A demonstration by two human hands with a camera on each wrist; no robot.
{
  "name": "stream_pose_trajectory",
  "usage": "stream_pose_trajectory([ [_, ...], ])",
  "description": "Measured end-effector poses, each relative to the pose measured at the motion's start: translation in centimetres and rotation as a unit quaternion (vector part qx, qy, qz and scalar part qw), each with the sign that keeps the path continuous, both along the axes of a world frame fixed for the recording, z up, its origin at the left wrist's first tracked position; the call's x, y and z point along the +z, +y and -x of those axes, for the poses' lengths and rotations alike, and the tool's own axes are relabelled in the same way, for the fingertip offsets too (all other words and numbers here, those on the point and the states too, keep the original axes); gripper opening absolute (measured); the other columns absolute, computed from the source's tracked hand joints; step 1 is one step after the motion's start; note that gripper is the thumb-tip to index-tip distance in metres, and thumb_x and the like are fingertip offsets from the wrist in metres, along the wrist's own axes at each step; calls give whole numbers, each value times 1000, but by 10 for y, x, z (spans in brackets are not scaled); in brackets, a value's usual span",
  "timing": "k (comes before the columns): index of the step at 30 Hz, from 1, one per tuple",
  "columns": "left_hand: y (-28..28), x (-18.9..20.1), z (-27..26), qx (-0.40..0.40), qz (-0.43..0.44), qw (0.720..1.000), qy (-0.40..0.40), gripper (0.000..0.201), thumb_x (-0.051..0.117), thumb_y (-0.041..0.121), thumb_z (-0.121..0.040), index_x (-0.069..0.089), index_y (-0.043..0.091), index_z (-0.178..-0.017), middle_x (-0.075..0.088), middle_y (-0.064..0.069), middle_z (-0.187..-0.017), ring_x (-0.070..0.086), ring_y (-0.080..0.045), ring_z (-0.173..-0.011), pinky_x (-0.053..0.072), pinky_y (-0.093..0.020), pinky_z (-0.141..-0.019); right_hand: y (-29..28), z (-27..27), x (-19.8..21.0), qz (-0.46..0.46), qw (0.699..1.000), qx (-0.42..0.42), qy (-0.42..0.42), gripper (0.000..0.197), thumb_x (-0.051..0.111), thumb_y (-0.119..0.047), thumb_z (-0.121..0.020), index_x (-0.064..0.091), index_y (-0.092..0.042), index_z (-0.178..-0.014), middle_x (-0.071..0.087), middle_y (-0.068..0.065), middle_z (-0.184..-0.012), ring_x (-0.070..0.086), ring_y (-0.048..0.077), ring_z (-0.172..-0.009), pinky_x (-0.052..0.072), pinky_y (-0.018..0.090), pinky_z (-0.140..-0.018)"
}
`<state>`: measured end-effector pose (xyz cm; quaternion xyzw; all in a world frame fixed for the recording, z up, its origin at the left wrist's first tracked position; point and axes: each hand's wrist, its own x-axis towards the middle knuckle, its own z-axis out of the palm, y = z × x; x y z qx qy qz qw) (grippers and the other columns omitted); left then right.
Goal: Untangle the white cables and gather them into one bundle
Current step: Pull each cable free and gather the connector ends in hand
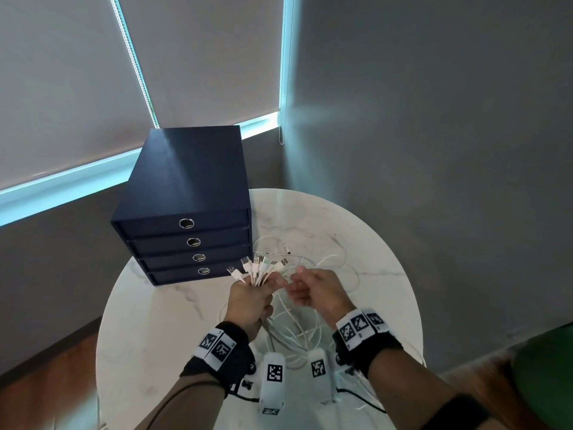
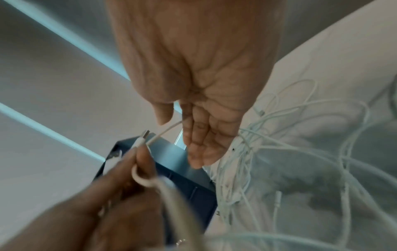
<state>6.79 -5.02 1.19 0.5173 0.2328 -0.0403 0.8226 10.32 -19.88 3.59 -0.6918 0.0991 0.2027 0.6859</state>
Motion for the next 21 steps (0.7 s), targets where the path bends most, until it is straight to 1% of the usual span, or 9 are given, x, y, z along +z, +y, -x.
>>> stream_pose_trajectory([
  [2, -3, 2, 4, -29, -8, 999, -16, 14, 74, -3, -81, 68, 1, -94, 54, -3, -66, 24, -7, -41, 22, -19, -37, 3, -10, 5, -21, 999, -41, 20, 28, 56, -21, -97, 66, 2, -85, 69, 19, -74, 65, 24, -61, 54, 31, -59],
  [5, -10, 6, 13, -91, -15, 995, -38, 8, 64, -7, -87, 66, 1, -86, 56, 6, -57, 22, -6, -42, 18, -19, -42, 10, -25, 17, -54, 992, -105, 54, 25, 52, -13, -98, 58, -1, -76, 58, 12, -57, 58, 20, -46, 51, 28, -50],
  [9, -10, 5, 24, -148, -5, 989, -11, 21, 69, -2, -87, 60, 10, -72, 51, 4, -55, 20, -9, -47, 17, -21, -45, 13, -38, 37, -62, 988, -121, 69, 11, 48, 3, -93, 58, 3, -87, 54, 13, -58, 49, 15, -37, 45, 23, -41],
  [12, -5, 6, 24, -114, 7, 993, -5, 10, 72, 4, -86, 63, 6, -83, 64, -8, -74, 20, -9, -45, 20, -20, -41, 11, -35, 43, -8, 996, -76, 48, 19, 45, 7, -89, 63, 4, -84, 47, 10, -58, 36, 12, -37, 33, 20, -39],
  [14, 0, 7, 18, -44, 27, 999, -17, 10, 70, 4, -88, 62, 3, -94, 72, -16, -91, 22, -7, -43, 22, -19, -38, 11, -30, 46, 82, 996, -25, -2, 25, 43, 6, -86, 68, 3, -82, 47, 9, -55, 32, 11, -34, 25, 17, -39],
  [15, 2, 6, 13, -13, 35, 999, -24, 14, 70, 4, -87, 61, 1, -97, 73, -17, -93, 22, -7, -41, 22, -19, -37, 11, -26, 47, 127, 991, 8, -31, 25, 46, 5, -84, 71, 0, -81, 49, 6, -52, 33, 10, -32, 23, 17, -38],
  [17, 3, 7, 4, 26, 43, 998, -40, 34, 77, 9, -80, 59, -4, -106, 65, -14, -81, 22, -8, -41, 23, -20, -36, 10, -19, 49, 202, 972, 87, -86, 20, 57, 0, -81, 74, -8, -77, 51, -9, -41, 39, 1, -30, 27, 17, -38],
  [19, 1, 12, -4, 34, 32, 998, -49, 61, 87, 21, -67, 60, -7, -114, 42, -6, -68, 21, -9, -41, 24, -21, -37, 10, -15, 50, 237, 949, 168, -127, 16, 62, -7, -80, 75, -14, -73, 52, -16, -39, 45, -4, -34, 31, 18, -47],
  [21, -2, 16, -9, 28, 25, 997, -62, 61, 88, 24, -67, 59, 3, -116, 39, -3, -65, 24, -9, -42, 25, -22, -38, 10, -12, 51, 216, 939, 218, -155, 19, 61, -7, -82, 73, -13, -70, 52, -16, -40, 46, -4, -39, 32, 21, -54],
])
